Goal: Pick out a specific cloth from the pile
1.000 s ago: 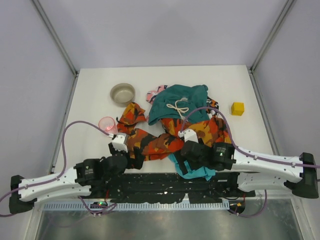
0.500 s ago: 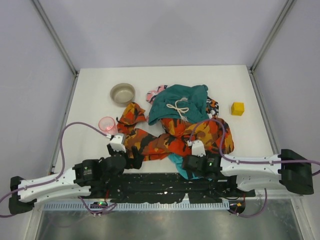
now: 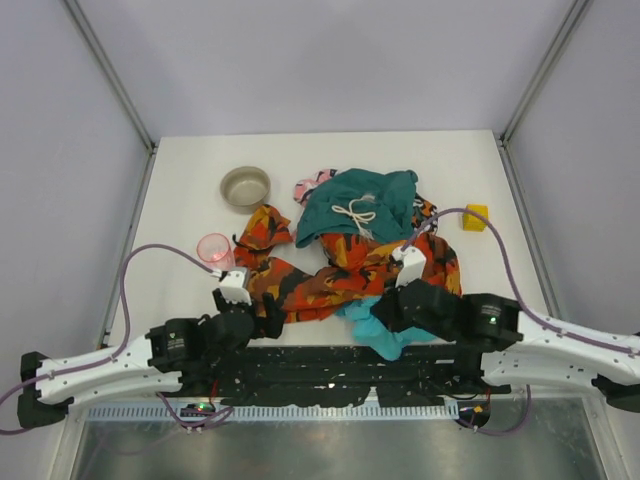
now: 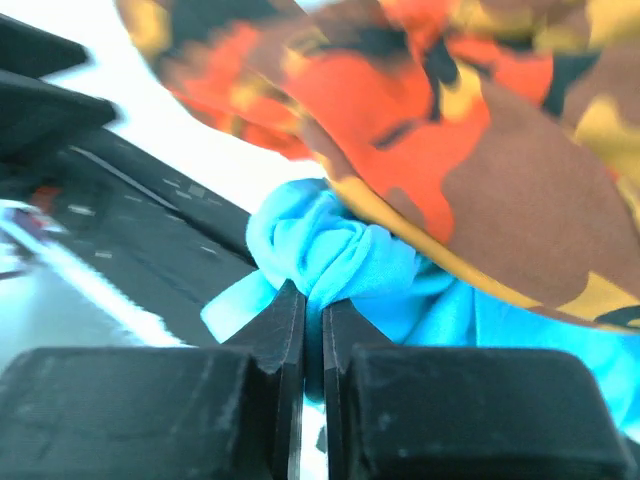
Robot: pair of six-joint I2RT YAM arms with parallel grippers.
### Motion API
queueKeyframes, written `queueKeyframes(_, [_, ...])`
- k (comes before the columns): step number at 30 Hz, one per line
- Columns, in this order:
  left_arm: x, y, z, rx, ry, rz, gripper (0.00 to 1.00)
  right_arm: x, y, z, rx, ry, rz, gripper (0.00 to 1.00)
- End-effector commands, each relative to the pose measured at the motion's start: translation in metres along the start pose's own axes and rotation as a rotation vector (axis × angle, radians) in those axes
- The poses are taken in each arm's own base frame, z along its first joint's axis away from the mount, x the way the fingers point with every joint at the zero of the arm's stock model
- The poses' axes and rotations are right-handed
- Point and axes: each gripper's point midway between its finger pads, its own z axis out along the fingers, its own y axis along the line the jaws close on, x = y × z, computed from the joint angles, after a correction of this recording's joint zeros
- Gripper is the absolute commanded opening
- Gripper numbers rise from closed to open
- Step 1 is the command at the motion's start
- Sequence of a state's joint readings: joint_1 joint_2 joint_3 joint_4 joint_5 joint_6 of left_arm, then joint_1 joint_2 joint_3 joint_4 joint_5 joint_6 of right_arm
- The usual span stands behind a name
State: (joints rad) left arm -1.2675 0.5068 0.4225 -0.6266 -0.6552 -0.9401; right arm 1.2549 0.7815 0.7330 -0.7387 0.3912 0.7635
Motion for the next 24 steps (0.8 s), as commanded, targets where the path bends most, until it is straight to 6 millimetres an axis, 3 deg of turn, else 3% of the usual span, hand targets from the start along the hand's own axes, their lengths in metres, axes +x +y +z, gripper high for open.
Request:
queueKeyframes(1, [-0.021, -0.007, -0.005, 0.014, -0.066, -0.071, 1.0, -0.099, 0.049, -0.075, -0.229, -0.274, -0.041, 0.05])
queueKeyframes(3, [-0.021, -0.007, -0.005, 0.019, -0.066, -0.083, 1.0, -0.138, 0.05, -0.099, -0.206, -0.382, -0.059, 0.06])
queueKeyframes(8, [-0.017, -0.007, -0.006, 0.028, -0.053, -0.099, 1.0, -0.231, 0.075, -0.166, -0.236, -0.647, -0.09, 0.05])
queueKeyframes(12, [-0.017, -0.008, -0.007, 0.036, -0.052, -0.103, 0.99, -0.29, 0.092, -0.217, -0.257, -0.814, -0.111, 0.05])
queueKeyframes(17, [-0.017, -0.013, -0.006, 0.047, -0.045, -0.093, 1.0, -0.354, 0.083, -0.262, -0.096, -0.989, -0.083, 0.05])
queueKeyframes(22, [-0.018, -0.03, -0.005, 0.093, -0.022, -0.081, 1.0, -0.416, 0.04, -0.281, 0.345, -1.09, -0.111, 0.05])
queueKeyframes(23, [-0.019, -0.033, -0.004, 0.102, -0.019, -0.077, 1.0, -0.421, 0.034, -0.278, 0.374, -1.084, -0.111, 0.05])
queueKeyframes(24, [-0.02, -0.037, -0.004, 0.112, -0.018, -0.072, 1.0, -0.439, 0.022, -0.289, 0.406, -1.127, -0.076, 0.05])
